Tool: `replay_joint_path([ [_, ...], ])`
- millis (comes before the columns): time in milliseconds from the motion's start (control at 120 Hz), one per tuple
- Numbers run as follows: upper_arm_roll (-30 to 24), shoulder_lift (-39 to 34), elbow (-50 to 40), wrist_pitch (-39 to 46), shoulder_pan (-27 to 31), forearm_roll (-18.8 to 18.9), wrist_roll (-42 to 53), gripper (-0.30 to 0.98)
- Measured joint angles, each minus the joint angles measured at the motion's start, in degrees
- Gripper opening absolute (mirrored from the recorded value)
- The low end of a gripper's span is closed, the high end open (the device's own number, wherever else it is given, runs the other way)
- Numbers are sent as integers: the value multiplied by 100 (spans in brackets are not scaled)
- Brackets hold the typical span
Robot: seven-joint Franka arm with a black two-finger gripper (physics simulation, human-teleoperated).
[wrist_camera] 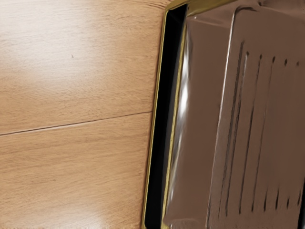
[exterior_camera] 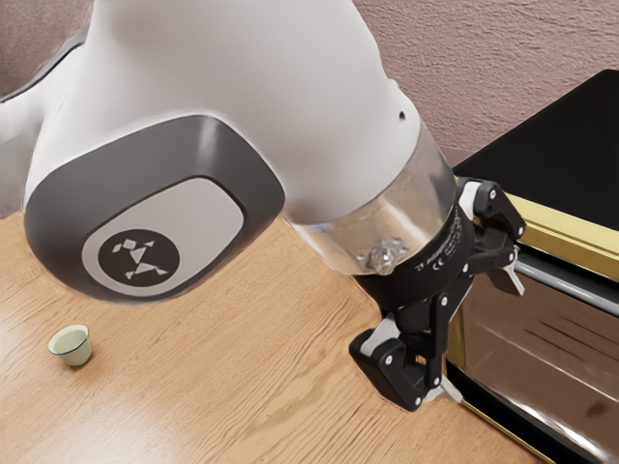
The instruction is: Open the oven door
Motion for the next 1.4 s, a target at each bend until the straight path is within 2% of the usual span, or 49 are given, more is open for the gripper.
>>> replay_joint_path([
  [283,57,554,491,212,269,46,61,69],
  [717,66,828,484,404,468,-10,153,69],
  [1033,46,988,241,627,591,-396,191,68],
  [1242,176,351,-826,856,374,-525,223,68],
  [1400,179,-708,-2204,1147,266,-533,244,68],
])
